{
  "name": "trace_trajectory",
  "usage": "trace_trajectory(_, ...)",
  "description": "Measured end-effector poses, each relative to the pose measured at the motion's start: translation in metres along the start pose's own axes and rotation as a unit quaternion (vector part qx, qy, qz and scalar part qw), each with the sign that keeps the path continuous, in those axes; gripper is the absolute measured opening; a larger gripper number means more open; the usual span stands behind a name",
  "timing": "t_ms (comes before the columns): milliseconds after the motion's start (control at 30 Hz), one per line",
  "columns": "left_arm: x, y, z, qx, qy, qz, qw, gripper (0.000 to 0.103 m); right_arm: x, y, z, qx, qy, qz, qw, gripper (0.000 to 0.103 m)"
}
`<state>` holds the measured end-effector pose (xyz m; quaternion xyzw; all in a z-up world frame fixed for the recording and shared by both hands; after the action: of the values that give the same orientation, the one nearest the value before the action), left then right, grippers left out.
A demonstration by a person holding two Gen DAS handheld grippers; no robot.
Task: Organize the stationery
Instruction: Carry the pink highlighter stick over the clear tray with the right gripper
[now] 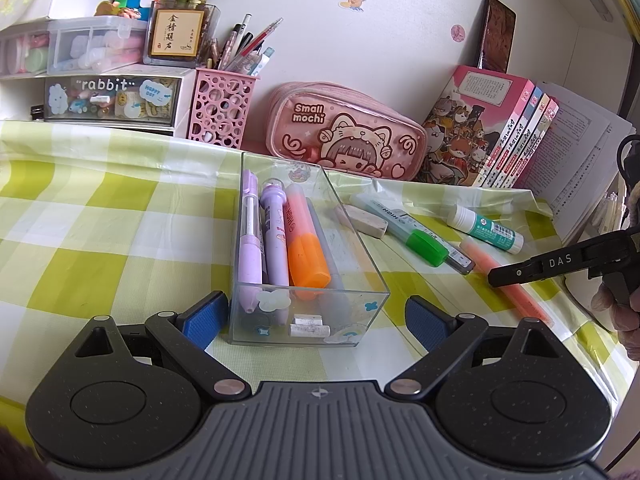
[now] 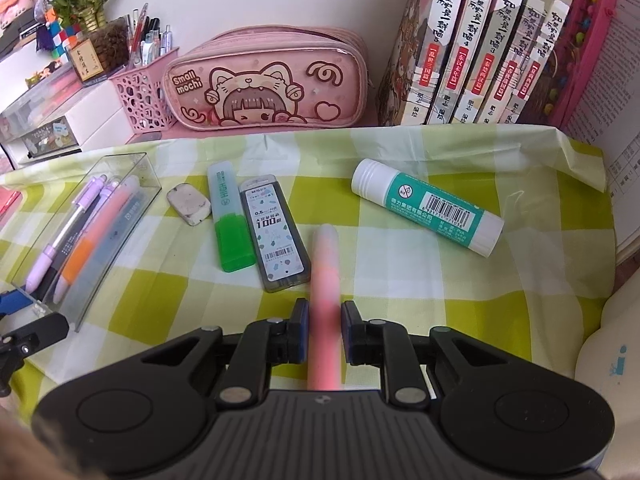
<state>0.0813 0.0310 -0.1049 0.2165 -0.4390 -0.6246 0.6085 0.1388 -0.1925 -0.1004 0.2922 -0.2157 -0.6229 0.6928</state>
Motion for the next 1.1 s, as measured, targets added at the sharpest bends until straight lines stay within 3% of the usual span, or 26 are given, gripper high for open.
trace_trajectory(467,0.000,0.000,0.000,0.000,0.000,0.000,1.0000,0.091,-0.016,0.007,0.013,0.014,0.104,-0.084,0.991,0.043)
trace_trajectory(633,0.000,0.000,0.000,0.000,0.000,0.000,1.0000,0.091,-0.024,0.013,0.012,0.016,0.158,-0.144,0.977,0.043)
trace_trajectory(1100,0.000,0.000,0.000,0.000,-0.001,0.000,1.0000,0.091,-0.079,0.042,-0.001,0.010,0.249,-0.205,0.947,0.043)
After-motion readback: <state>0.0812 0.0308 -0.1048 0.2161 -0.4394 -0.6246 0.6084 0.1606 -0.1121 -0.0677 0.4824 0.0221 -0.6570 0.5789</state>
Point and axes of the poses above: each gripper's, at about its wrist camera, not at the fingertips, and z roughly against the way its jaws point, x to its right, y to its top, the point moved 6 cm from there along -z, roughly the way its jaws point, and after that the axes turned 1 degree about z, right-handed, at the moved point
